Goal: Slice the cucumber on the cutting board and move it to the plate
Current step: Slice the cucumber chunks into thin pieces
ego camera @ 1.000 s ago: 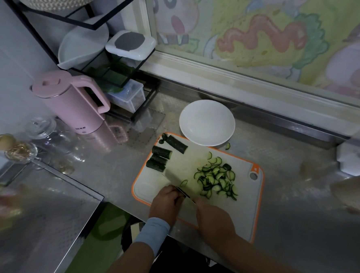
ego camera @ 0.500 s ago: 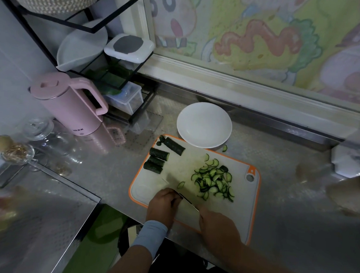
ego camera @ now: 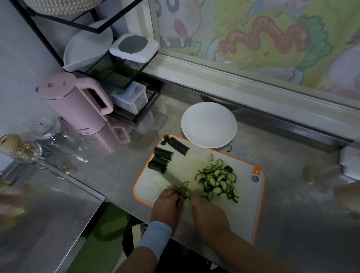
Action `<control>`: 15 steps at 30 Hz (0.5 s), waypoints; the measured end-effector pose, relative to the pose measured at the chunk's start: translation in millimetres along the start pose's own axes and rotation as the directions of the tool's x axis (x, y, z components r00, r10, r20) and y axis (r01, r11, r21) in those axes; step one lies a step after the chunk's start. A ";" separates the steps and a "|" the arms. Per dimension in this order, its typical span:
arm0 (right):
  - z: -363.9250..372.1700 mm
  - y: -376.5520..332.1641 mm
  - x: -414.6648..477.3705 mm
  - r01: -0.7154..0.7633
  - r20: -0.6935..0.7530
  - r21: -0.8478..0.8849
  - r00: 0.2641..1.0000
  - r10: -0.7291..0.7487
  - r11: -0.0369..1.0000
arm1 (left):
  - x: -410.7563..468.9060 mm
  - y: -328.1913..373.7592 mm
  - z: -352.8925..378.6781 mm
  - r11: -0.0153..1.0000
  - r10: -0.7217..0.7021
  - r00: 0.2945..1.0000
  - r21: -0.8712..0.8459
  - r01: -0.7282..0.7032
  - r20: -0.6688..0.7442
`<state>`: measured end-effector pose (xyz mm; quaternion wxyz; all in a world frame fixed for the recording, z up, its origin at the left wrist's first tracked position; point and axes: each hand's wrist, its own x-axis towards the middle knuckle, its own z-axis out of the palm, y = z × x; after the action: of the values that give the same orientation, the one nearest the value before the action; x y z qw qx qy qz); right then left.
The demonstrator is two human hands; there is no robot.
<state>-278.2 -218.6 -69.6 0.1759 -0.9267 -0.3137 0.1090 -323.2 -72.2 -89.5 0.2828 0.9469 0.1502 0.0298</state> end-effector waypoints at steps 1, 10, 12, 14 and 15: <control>-1.7 1.4 -3.3 0.006 -0.022 0.007 1.000 -0.005 1.000 | 0.5 1.1 -0.7 1.000 -0.003 1.000 0.016 0.003 0.010; -2.5 26.6 -37.4 0.037 -0.040 -0.112 0.998 -0.041 0.993 | 1.3 3.5 -4.4 0.999 -0.025 0.999 0.028 0.024 0.037; -0.7 24.0 -31.2 0.049 -0.052 -0.069 0.997 -0.052 0.996 | 0.8 5.3 -5.6 0.999 -0.031 0.999 0.031 0.030 0.031; 3.1 18.1 -22.4 0.055 -0.042 -0.059 0.997 -0.058 0.997 | 0.3 4.9 -5.5 0.999 -0.021 1.000 0.026 0.020 0.023; 4.9 14.3 -17.1 0.043 -0.009 -0.042 0.999 -0.043 0.998 | 0.1 4.4 -5.7 1.000 -0.015 1.000 0.016 0.015 0.018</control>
<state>-285.3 -238.6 -78.2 0.1606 -0.9238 -0.3347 0.0939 -322.7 -72.7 -82.3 0.2770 0.9481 0.1551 0.0179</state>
